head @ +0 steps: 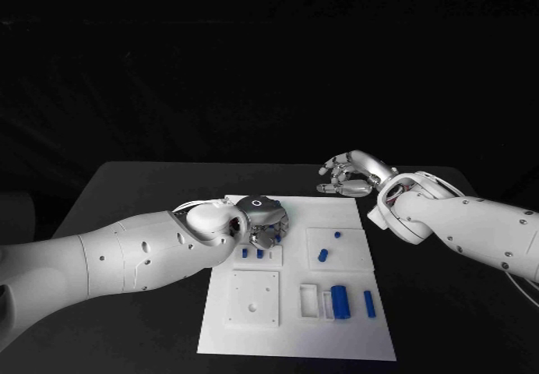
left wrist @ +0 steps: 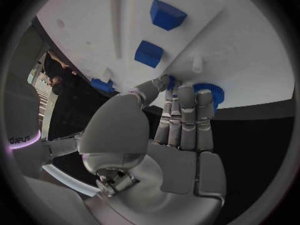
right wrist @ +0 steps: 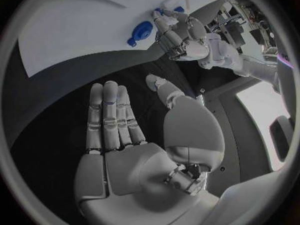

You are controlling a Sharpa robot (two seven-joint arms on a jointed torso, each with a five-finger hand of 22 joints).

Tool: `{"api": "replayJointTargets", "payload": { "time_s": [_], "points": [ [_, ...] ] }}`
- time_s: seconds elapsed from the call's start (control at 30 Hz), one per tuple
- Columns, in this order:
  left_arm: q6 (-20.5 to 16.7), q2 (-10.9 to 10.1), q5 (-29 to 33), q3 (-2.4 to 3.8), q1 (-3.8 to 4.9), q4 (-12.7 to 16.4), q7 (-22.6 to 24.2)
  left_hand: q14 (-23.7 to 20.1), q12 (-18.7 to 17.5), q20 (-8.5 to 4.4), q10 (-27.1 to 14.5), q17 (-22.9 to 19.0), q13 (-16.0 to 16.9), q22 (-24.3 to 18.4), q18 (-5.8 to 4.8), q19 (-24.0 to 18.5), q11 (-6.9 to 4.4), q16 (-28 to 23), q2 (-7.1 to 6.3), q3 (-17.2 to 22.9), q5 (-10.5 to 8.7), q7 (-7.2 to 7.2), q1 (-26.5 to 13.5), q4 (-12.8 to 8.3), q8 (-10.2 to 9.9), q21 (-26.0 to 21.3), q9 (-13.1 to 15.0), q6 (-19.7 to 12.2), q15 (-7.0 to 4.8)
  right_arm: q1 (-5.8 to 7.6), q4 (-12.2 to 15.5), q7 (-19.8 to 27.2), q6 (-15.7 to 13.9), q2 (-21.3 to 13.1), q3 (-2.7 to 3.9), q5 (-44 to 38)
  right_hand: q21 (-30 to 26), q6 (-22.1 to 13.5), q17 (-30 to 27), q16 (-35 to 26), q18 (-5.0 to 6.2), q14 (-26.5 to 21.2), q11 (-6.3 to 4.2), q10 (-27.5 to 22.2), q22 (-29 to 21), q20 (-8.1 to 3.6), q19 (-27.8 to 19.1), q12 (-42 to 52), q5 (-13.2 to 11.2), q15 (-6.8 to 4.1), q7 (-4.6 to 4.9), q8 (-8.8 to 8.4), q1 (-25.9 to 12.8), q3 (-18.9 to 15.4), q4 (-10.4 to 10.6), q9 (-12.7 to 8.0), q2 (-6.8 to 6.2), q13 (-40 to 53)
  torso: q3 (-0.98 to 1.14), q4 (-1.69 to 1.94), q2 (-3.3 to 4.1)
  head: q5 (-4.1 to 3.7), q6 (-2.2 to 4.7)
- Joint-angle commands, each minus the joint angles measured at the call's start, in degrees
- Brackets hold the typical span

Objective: Assemble the parts on the task board

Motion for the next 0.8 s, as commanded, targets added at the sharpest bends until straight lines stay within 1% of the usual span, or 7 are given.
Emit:
{"api": "replayJointTargets", "payload": {
  "time_s": [0.03,0.17,0.37,0.57,0.63,0.73,0.8],
  "points": [
    [0.1,-0.3,-0.8,-0.42,-0.67,-0.2,-1.9,0.9,0.2,-0.58,1.5,0.1,0.0,1.0,3.27,0.6,0.82,0.3,0.72,0.1,0.15,0.04,0.1,-0.6,0.5,0.4,-0.1,0.6,-0.18,-0.02,0.1,0.5,0.5,0.0,0.01,-0.1,-0.3,0.0,0.1,-0.3,0.83,0.4,-0.07,-0.4,0.1,0.29,0.0,0.3,0.3,0.12,0.29,0.29,-0.2,0.0,0.1,-0.1,0.42,-0.1,-0.01,0.02,0.00,0.06,0.14],
    [-1.1,-0.5,-0.6,-0.42,-0.67,-0.2,-2.5,2.4,0.1,-1.00,1.9,0.6,0.0,1.1,3.39,1.6,0.51,1.6,1.09,0.2,0.23,-0.06,0.3,-1.0,0.6,1.1,-0.3,0.9,-0.52,-0.02,0.0,0.5,0.5,0.0,0.01,-0.1,-0.3,0.0,0.1,-0.3,0.83,0.4,-0.07,-0.4,0.1,0.29,0.0,0.3,0.4,0.12,0.28,0.29,-0.2,0.0,0.1,-0.1,0.41,-0.1,-0.02,0.01,-0.02,0.01,0.26],
    [-3.6,-1.0,1.4,-0.40,-0.68,0.1,-2.1,2.7,0.0,-1.13,2.2,0.9,0.0,1.0,3.39,1.9,0.43,2.2,1.18,0.3,0.06,-0.11,0.2,-1.1,0.8,1.3,-0.4,1.1,-0.62,-0.02,-0.1,0.5,0.5,0.0,0.01,-0.1,-0.3,0.0,0.1,-0.3,0.83,0.4,-0.07,-0.4,0.1,0.29,0.0,0.3,0.4,0.12,0.28,0.30,-0.2,0.0,0.1,-0.1,0.41,-0.1,-0.04,0.04,0.00,0.03,0.43],
    [-6.7,-2.5,3.6,-0.34,-0.68,1.2,-1.3,3.0,-0.4,-1.28,2.0,1.1,0.0,1.0,3.47,2.4,0.43,2.6,0.88,0.5,0.35,-0.03,0.0,-1.0,0.7,1.6,-0.6,0.9,-0.64,-0.04,-0.1,0.6,0.5,0.0,0.01,-0.1,-0.4,0.0,0.1,-0.3,0.83,0.4,-0.08,-0.4,0.1,0.29,0.0,0.3,0.4,0.12,0.28,0.31,-0.2,0.0,0.1,-0.1,0.41,-0.1,-0.05,0.01,0.01,-0.07,0.51],
    [-7.2,-2.9,4.5,-0.27,-0.67,1.6,-1.1,3.2,-0.4,-1.33,2.0,1.2,0.0,1.0,3.53,2.6,0.41,2.8,0.79,0.5,0.38,-0.03,0.0,-1.0,0.7,1.8,-0.7,0.9,-0.66,-0.06,-0.1,0.6,0.5,-0.1,0.01,-0.1,-0.4,0.0,0.1,-0.3,0.83,0.4,-0.08,-0.4,0.1,0.29,0.0,0.3,0.4,0.11,0.28,0.31,-0.2,0.0,0.1,-0.1,0.41,-0.2,-0.05,0.03,-0.01,-0.07,0.54],
    [-7.7,-3.8,6.2,0.10,-0.67,2.6,-0.7,3.3,-0.5,-1.36,2.1,1.2,0.0,1.0,3.58,2.8,0.40,2.9,0.73,0.5,0.38,-0.04,0.0,-0.9,0.7,1.9,-0.7,0.9,-0.68,-0.07,0.0,0.6,0.5,-0.1,0.01,-0.1,-0.4,0.0,0.1,-0.3,0.83,0.4,-0.08,-0.4,0.1,0.29,0.0,0.3,0.4,0.11,0.28,0.31,-0.2,0.0,0.1,-0.1,0.41,-0.2,-0.01,0.05,-0.02,0.01,0.54],
    [-7.1,-4.5,6.9,0.26,-0.67,3.4,-0.8,3.4,-0.5,-1.38,2.1,1.3,0.0,1.0,3.61,2.9,0.39,3.0,0.65,0.5,0.34,-0.04,0.0,-0.9,0.7,2.0,-0.8,0.9,-0.69,-0.07,0.0,0.6,0.5,-0.1,0.01,-0.1,-0.4,0.0,0.1,-0.3,0.83,0.4,-0.08,-0.4,0.1,0.28,0.0,0.4,0.4,0.11,0.28,0.31,-0.2,0.0,0.1,-0.1,0.41,-0.2,0.00,0.04,-0.01,0.02,0.53]
  ]
}}
